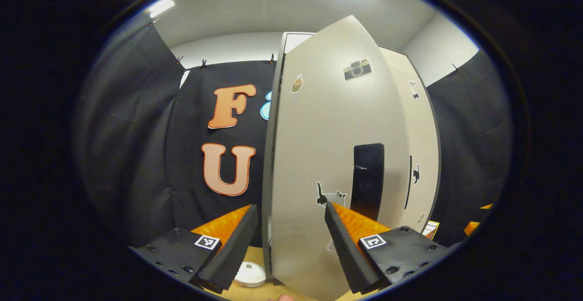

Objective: Grab one shoe with the right hand and put it into the shoe cabinet, grab the other shoe with the left hand and put it into the shoe cabinet; then close the right door with the right hand and the left door with the left hand.

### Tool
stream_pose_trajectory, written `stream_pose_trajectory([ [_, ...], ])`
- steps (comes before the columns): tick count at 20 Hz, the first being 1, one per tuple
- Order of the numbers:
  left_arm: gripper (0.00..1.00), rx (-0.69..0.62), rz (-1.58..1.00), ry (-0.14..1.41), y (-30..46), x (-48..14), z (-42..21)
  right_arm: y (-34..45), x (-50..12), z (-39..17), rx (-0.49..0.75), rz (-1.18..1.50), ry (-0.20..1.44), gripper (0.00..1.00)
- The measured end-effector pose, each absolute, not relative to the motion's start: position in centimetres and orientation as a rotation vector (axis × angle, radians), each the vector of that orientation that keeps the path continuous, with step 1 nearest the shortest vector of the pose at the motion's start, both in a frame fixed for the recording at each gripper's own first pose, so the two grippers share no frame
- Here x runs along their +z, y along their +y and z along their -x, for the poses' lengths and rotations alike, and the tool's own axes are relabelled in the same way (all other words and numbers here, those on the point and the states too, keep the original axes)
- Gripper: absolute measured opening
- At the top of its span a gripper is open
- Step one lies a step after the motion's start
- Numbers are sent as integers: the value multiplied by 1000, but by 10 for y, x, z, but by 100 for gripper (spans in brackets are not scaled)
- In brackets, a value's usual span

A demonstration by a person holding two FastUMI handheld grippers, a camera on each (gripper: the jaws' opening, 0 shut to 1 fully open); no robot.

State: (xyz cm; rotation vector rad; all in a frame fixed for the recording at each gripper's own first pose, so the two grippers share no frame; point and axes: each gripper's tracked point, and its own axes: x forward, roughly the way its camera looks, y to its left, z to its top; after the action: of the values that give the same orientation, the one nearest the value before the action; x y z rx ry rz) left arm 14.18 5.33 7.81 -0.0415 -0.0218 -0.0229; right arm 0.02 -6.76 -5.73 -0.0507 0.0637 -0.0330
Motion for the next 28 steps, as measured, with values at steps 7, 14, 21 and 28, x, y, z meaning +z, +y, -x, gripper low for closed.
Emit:
stream_pose_trajectory([
  [7,96,-86,4,7,11,52,-192,-70,-53,1,-48,54,57,94],
  [14,95,-115,32,87,-13,24,-221,-80,-56,4,-81,58,65,94],
  [21,95,-97,33,86,-29,21,-244,-100,-50,7,-130,59,48,94],
  [28,95,-87,49,79,-32,20,-255,-104,-48,7,-140,61,44,94],
])
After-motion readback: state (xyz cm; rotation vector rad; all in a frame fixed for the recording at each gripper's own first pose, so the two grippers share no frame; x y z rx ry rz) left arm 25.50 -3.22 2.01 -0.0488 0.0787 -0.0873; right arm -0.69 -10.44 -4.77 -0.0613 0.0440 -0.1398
